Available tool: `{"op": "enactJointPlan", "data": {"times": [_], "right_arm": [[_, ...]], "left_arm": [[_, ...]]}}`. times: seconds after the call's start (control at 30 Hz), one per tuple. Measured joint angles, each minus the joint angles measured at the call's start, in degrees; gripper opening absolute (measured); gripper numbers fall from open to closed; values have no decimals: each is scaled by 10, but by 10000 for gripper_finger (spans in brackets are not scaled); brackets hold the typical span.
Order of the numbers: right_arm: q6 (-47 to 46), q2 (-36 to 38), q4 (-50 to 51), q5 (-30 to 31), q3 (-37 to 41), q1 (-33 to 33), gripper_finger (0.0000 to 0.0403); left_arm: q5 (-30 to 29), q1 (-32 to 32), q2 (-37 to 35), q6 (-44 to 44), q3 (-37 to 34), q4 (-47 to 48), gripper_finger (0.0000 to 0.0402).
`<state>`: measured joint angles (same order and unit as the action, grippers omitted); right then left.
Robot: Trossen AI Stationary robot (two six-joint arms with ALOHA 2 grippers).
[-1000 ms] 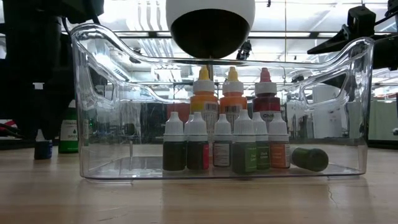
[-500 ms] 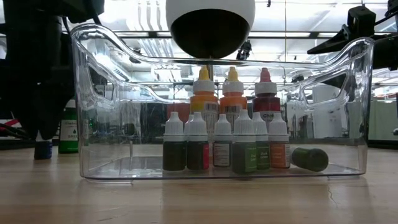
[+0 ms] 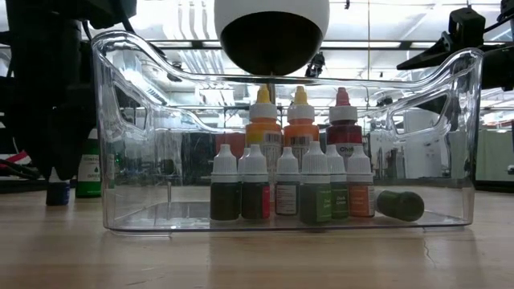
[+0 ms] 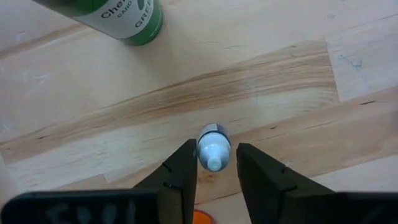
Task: Pick & Place food coloring
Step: Put the top right small blue food coloring bottle into the transparent bin
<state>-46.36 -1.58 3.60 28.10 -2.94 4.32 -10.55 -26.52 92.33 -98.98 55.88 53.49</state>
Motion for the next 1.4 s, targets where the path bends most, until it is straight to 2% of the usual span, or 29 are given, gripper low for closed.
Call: {"op": "enactJointPlan", "data": {"times": [0.33,0.53,1.13,1.4], "right_arm": [[0,0,0,0,0,0,302],[0,0,0,0,0,0,302],[0,0,0,0,0,0,302],[0,0,0,0,0,0,302]], "left_arm": [[0,0,0,1,4,0,29],[0,0,-5,19,27,1,35],[-15,-11,-8,179,215,196,32],[-14,-28,-8,280,282,230,32]]}}
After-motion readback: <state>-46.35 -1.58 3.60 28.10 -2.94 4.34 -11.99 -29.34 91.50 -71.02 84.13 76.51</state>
